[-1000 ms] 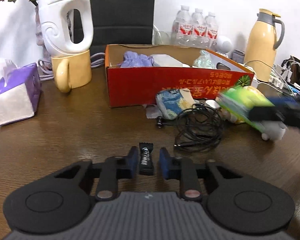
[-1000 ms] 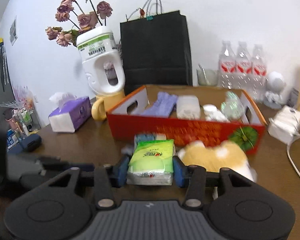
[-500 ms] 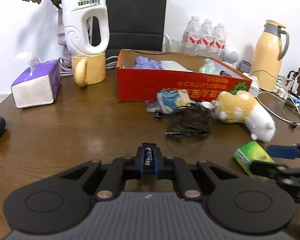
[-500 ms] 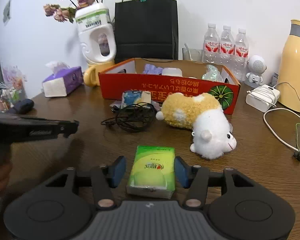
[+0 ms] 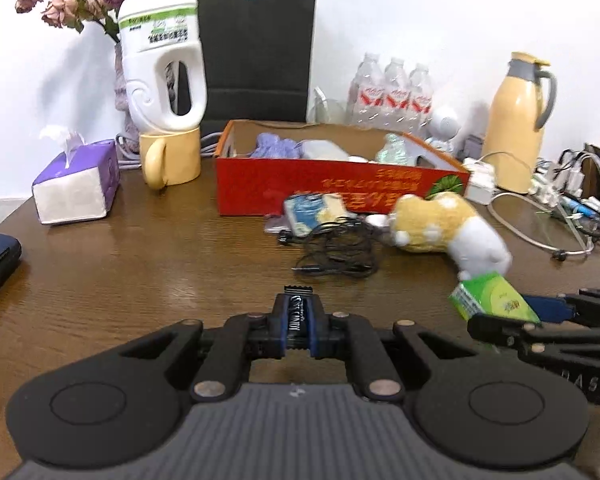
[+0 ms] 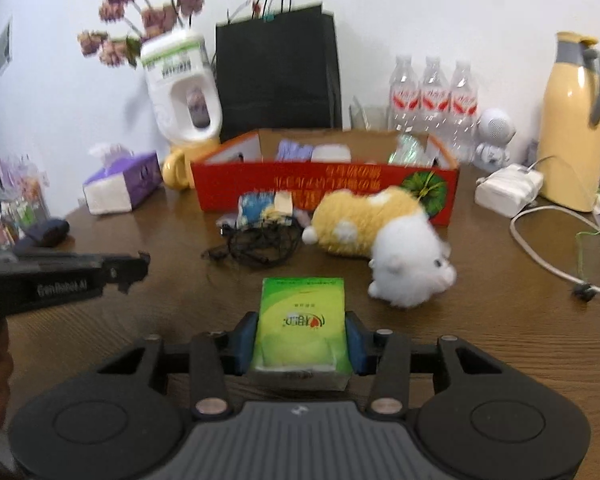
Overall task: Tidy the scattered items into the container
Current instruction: 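Grasp the small black item with the left tool while the right tool grasps the green tissue pack, then carry the black item and green pack into the box and open both tools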
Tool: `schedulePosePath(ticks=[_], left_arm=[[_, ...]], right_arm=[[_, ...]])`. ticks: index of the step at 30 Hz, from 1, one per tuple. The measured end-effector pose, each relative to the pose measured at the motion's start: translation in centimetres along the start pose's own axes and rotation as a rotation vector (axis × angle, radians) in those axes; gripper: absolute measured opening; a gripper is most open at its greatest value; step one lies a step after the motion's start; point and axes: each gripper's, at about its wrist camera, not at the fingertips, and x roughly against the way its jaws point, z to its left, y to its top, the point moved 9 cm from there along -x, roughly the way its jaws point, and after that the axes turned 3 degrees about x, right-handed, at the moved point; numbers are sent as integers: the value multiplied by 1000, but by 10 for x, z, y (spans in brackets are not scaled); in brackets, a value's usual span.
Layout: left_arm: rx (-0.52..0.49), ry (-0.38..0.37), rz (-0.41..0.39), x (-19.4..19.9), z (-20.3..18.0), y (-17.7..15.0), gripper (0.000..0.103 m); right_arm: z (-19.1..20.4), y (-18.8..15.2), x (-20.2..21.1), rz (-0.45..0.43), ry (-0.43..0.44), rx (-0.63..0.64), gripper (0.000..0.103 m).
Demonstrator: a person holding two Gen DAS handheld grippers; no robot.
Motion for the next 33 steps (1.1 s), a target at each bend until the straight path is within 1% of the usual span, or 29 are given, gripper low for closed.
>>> schedulePosePath(ticks=[3, 9, 17, 21, 28, 30, 33], left_arm=[[-10, -25, -6, 13, -14, -7, 10], [-47, -40, -15, 35, -34, -20, 10], [-76, -33, -39, 46, -45, -17, 10], [-77, -44, -43, 42, -49, -12, 10], [-57, -69, -26, 19, -50, 3, 10], [-51, -72, -25, 9, -47, 11, 10], [-35, -80, -39, -7, -42, 33, 10]], right_arm=[[0, 3, 17, -32, 3, -8, 44], [5, 3, 45, -84, 21, 0, 44], [7, 2, 57, -109, 40, -7, 44], [3, 2, 54, -107, 43, -17, 44], [-8, 12, 34, -86, 42, -22, 44], [-12, 19, 27, -84, 45, -22, 44], [-23, 34, 14, -87, 36, -26, 44]])
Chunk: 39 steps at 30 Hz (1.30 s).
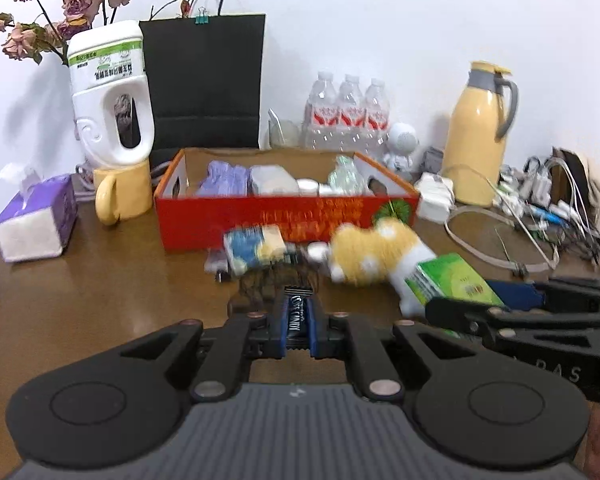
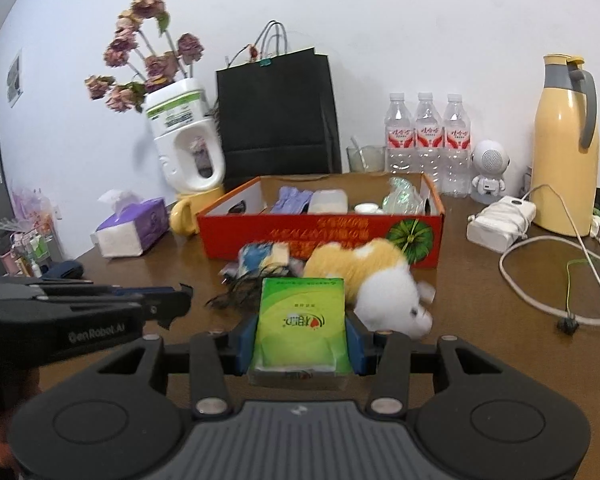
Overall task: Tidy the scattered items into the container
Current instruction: 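Carry the black item and green pack into the box and open both tools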
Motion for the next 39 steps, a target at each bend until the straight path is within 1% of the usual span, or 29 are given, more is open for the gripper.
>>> schedulePosePath(ticks=[5, 10, 13, 15, 16, 18, 20, 21, 24, 25, 26, 29, 31, 33, 36, 39], left_arm=[[16, -12, -21, -38, 14, 40, 10], [31, -12, -40, -86, 29, 90, 10], [35, 8, -13, -117, 41, 114, 10], [43, -3, 48, -142, 45, 121, 10], [61, -5, 90, -157, 47, 123, 10], [96, -39, 183, -184, 48, 121, 10], [149, -71, 283, -206, 51, 117, 10], [165, -86, 317, -216, 51, 115, 10], [188, -72, 428, -243, 57, 105, 10], [193, -54, 458, -251, 59, 102, 10], [180, -54, 485, -255, 59, 97, 10], [153, -23, 527, -265, 60, 87, 10], [155, -18, 538, -267, 60, 84, 11], [160, -28, 543, -267, 59, 83, 11], [196, -50, 580, -264, 58, 83, 13], [180, -45, 563, -253, 58, 96, 15]], right_arm=[[-16, 29, -32, -7, 0, -16, 44], [-37, 75, -77, -29, 2, -35, 44], [-52, 103, -111, -4, 17, -38, 44], [-61, 119, -135, 30, 33, -54, 44], [-65, 125, -151, 64, 45, -61, 44], [-73, 132, -183, 156, 65, -89, 44], [-80, 130, -214, 273, 86, -129, 44], [-83, 128, -227, 327, 88, -146, 44], [-89, 122, -254, 444, 72, -151, 44], [-90, 119, -260, 476, 66, -152, 44], [-92, 117, -267, 507, 63, -163, 44], [-93, 106, -280, 597, 63, -171, 44], [-92, 100, -286, 645, 56, -163, 44], [-90, 91, -291, 690, 55, -157, 44], [-90, 89, -294, 701, 41, -160, 44], [-89, 94, -287, 710, 29, -177, 46]])
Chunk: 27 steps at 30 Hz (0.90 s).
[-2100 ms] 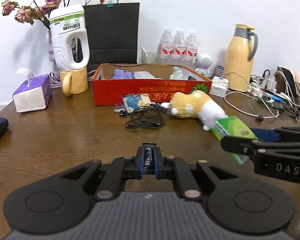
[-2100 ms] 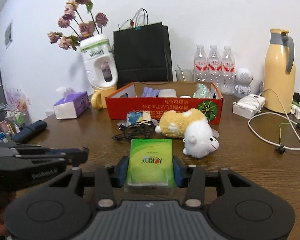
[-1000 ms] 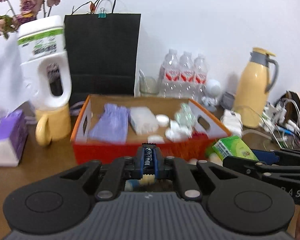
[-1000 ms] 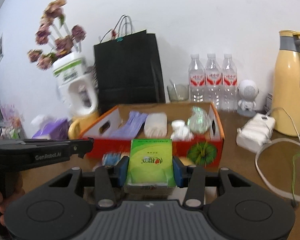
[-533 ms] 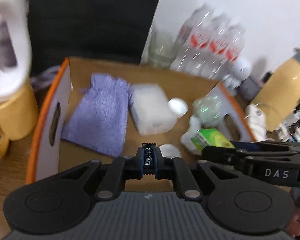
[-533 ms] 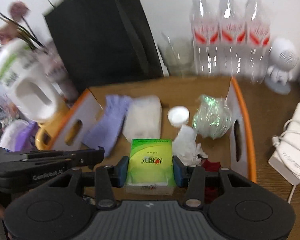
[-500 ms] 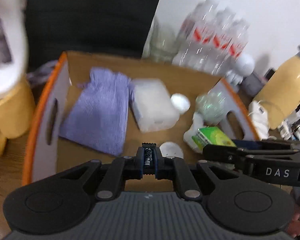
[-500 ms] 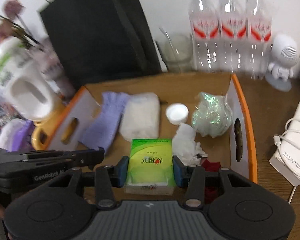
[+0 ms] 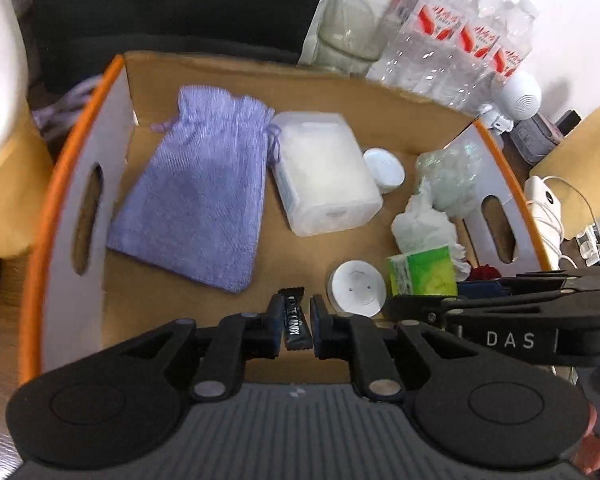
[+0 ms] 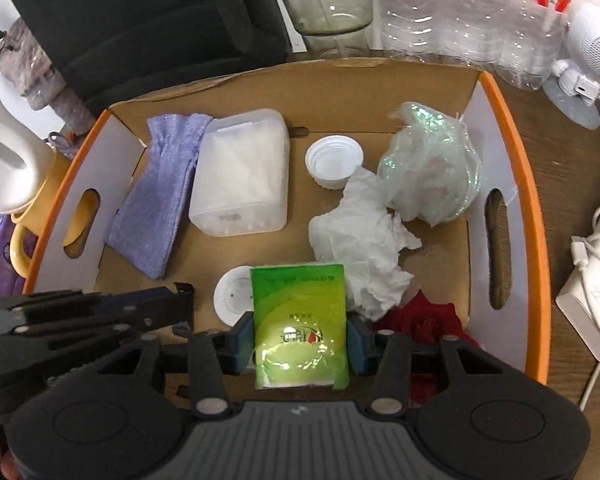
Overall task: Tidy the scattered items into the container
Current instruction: 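Carry the black item and green pack into the box and open both tools, then move both tools back toward the plush sheep and earphones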
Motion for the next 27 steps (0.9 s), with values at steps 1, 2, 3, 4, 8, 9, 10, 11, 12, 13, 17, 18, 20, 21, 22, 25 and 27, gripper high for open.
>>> schedulePosePath(ticks=[1, 2, 3, 4, 8, 9, 10, 11, 12, 13, 17, 18, 20, 21, 22, 25, 27], left_arm=[[-2, 2, -11, 7, 0, 3, 18], [-2, 3, -21, 15, 0, 6, 22], [-3, 8, -33, 22, 0, 10, 30], [-6, 15, -47, 32, 0, 14, 38], [-16, 64, -105, 72, -2, 28, 52], [-23, 78, -122, 83, -3, 31, 58], [-27, 94, -141, 95, -4, 34, 65], [-28, 107, -154, 105, -5, 35, 69], [-26, 117, -166, 115, -7, 35, 74], [-25, 126, -175, 125, -8, 36, 77], [-29, 136, -218, 158, -14, 29, 97], [-30, 124, -232, 163, -16, 25, 100], [-30, 132, -231, 166, -15, 17, 100], [-26, 143, -223, 165, -14, 15, 100], [-22, 153, -218, 164, -12, 12, 100], [-6, 165, -267, 170, -11, 6, 101], [6, 158, -349, 176, -10, -4, 103]], right_arm=[[1, 0, 5, -2, -2, 1, 49], [2, 1, 11, -7, -5, 1, 53], [3, 2, 18, -13, -8, 1, 55], [3, 2, 27, -21, -13, 3, 56], [7, 6, 68, -64, -41, 16, 59], [9, 7, 80, -79, -46, 19, 60], [11, 9, 91, -93, -52, 23, 63], [13, 10, 102, -107, -59, 27, 66], [14, 10, 114, -122, -64, 31, 67], [16, 9, 127, -138, -69, 35, 68], [29, 6, 165, -196, -76, 59, 74], [33, 4, 173, -217, -77, 65, 77], [40, -3, 182, -253, -82, 81, 83], [41, -7, 183, -254, -82, 86, 83], [43, -10, 181, -249, -79, 87, 83], [46, -17, 178, -260, -66, 81, 83], [49, -23, 177, -298, -37, 59, 85]])
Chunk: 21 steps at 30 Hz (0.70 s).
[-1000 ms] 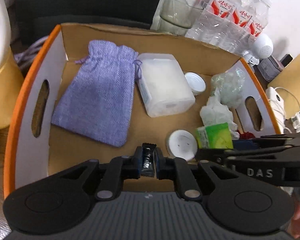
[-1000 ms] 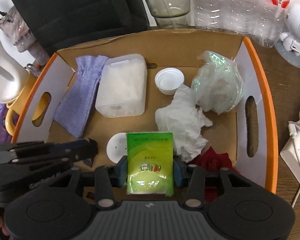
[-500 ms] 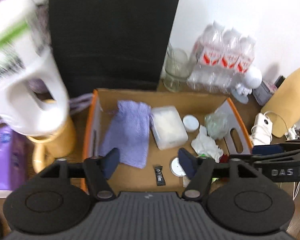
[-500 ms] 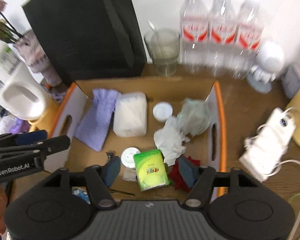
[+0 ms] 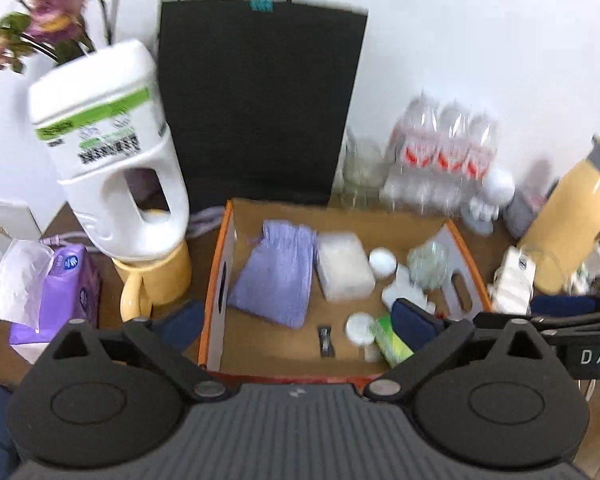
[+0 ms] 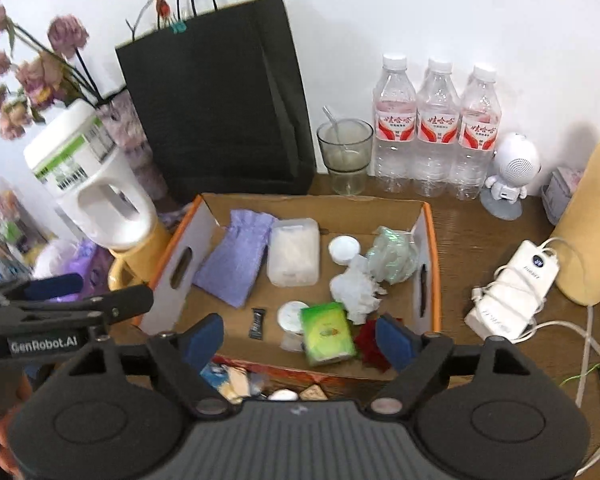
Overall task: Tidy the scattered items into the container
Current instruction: 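Move both tools back toward the plush sheep and earphones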
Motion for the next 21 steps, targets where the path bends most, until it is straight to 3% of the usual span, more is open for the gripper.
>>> schedulePosePath(ticks=[3, 5, 8, 11, 18, 21], left_arm=[[15, 10, -103, 6, 3, -19, 103], [13, 7, -177, 10, 6, -29, 103], [-1, -28, -344, 22, 7, -45, 103], [-56, -2, -455, 26, 5, -59, 103], [-65, 13, -457, 17, 12, -70, 103], [-75, 30, -450, 26, 23, -94, 103]], right_arm=[[5, -14, -2, -78, 49, -19, 85], [6, -23, -1, -159, 23, -7, 85], [9, -38, 5, -350, -38, 76, 86], [10, -56, 3, -475, -31, 132, 87], [-4, -75, -12, -508, -13, 79, 86], [-7, -92, -7, -507, -25, 66, 86]])
